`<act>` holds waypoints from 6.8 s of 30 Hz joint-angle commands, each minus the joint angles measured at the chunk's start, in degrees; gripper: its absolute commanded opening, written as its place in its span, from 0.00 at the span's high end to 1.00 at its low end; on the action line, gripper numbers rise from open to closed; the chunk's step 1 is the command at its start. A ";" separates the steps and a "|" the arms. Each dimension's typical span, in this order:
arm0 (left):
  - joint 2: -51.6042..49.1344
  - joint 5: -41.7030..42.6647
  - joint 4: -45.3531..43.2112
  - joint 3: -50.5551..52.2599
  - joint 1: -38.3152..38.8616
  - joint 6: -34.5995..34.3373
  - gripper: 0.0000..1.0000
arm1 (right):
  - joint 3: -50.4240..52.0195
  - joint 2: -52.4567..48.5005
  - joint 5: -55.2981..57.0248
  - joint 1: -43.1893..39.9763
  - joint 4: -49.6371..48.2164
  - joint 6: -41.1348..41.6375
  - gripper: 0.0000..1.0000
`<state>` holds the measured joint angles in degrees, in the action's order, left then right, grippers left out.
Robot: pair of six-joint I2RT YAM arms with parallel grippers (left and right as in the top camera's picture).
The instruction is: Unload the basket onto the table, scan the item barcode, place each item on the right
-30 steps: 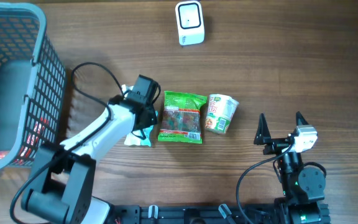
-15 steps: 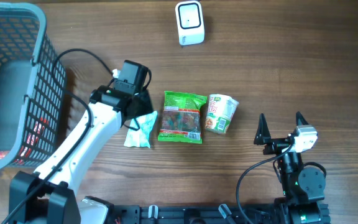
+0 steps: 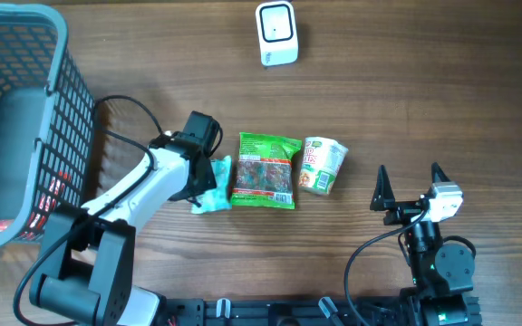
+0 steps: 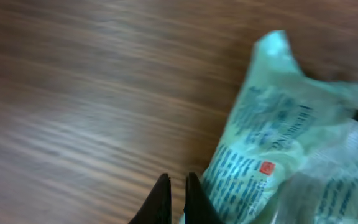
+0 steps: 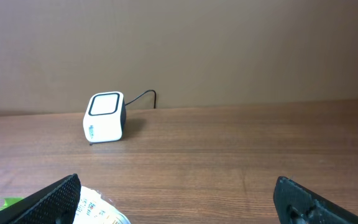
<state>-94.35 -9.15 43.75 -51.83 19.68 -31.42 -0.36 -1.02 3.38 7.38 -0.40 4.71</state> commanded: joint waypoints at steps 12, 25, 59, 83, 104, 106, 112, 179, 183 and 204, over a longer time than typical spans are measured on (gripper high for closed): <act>-0.48 6.75 -6.80 0.24 6.21 -0.11 0.93 | 0.07 0.22 -0.66 -0.22 -0.20 -0.22 0.01; 2.71 -1.33 4.63 -14.32 -0.17 2.93 0.68 | 0.07 0.22 -0.66 -0.22 -0.20 -0.22 0.00; 6.16 -6.86 6.60 -15.93 -67.98 -11.67 0.24 | 0.07 0.22 -0.66 -0.22 -0.22 -0.20 0.00; -3.72 -10.43 14.25 -29.40 -65.31 -1.73 0.16 | 0.07 0.22 -0.66 -0.22 -0.20 -0.20 0.00; -13.84 -11.76 16.04 -27.12 -66.47 -2.01 0.31 | 0.07 0.22 -0.66 -0.22 -0.20 -0.22 0.00; -13.84 -11.37 15.30 -27.12 -66.45 -2.03 0.40 | 0.07 0.22 -0.66 -0.22 -0.20 -0.20 0.00; -13.84 -6.93 12.15 -27.80 -66.38 -2.01 0.56 | 0.07 0.22 -0.66 -0.22 -0.20 -0.22 0.00; -1.77 3.93 48.33 -77.05 -27.67 4.02 0.96 | 0.07 0.22 -0.63 -0.22 -0.20 -0.20 0.00; -2.47 -0.13 49.46 -71.25 -15.65 4.02 0.96 | 0.07 0.22 -0.66 -0.22 -0.20 -0.20 0.00; -10.56 1.03 -3.72 -17.92 0.07 9.33 0.96 | 0.07 0.22 -0.66 -0.22 -0.20 -0.20 0.00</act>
<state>-102.30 -8.69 41.19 -70.22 19.51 -26.30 -0.36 -1.02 3.38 7.38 -0.40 4.71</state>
